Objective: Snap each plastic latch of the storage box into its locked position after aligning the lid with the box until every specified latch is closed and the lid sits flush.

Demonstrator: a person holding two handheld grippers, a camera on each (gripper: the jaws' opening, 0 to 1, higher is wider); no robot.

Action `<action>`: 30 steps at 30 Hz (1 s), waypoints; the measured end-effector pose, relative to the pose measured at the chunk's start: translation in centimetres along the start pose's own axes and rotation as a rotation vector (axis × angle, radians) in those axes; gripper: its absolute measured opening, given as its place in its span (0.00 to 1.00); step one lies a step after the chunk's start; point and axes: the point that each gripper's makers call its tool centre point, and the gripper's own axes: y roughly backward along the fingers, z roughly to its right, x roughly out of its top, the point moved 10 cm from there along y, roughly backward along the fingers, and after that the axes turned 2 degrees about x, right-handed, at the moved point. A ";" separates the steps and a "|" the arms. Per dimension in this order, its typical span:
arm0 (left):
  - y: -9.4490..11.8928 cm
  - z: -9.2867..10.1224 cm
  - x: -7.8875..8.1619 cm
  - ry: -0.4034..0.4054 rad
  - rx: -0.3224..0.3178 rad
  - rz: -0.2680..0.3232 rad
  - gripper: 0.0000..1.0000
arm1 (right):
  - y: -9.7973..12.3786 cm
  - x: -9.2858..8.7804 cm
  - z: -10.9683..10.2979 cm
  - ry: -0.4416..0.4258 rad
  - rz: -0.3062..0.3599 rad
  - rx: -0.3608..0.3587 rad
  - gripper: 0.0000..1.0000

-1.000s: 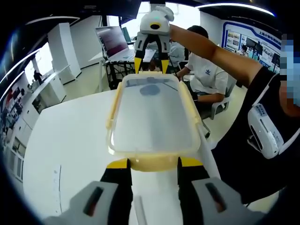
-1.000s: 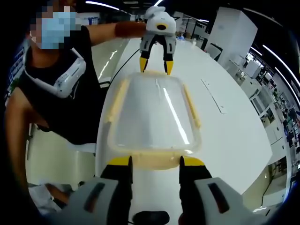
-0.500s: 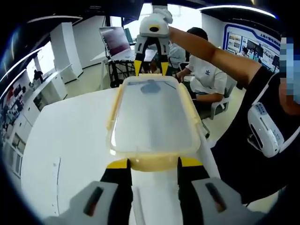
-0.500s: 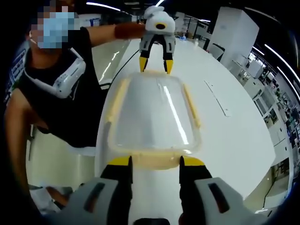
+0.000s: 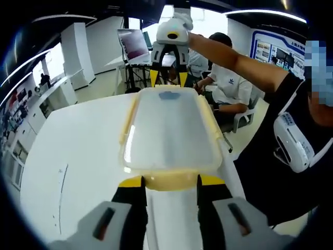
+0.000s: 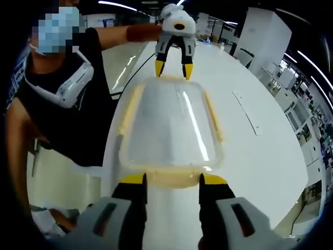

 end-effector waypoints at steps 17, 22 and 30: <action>2.0 0.3 -1.8 -0.017 0.048 0.035 0.34 | -1.4 1.6 0.5 0.032 0.005 -0.008 0.35; 2.5 0.8 -2.6 -0.016 0.050 0.034 0.34 | -2.1 2.5 0.5 0.037 0.001 0.008 0.35; 3.7 1.2 -3.6 -0.019 0.066 0.048 0.35 | -3.0 3.7 0.2 0.044 -0.007 0.005 0.35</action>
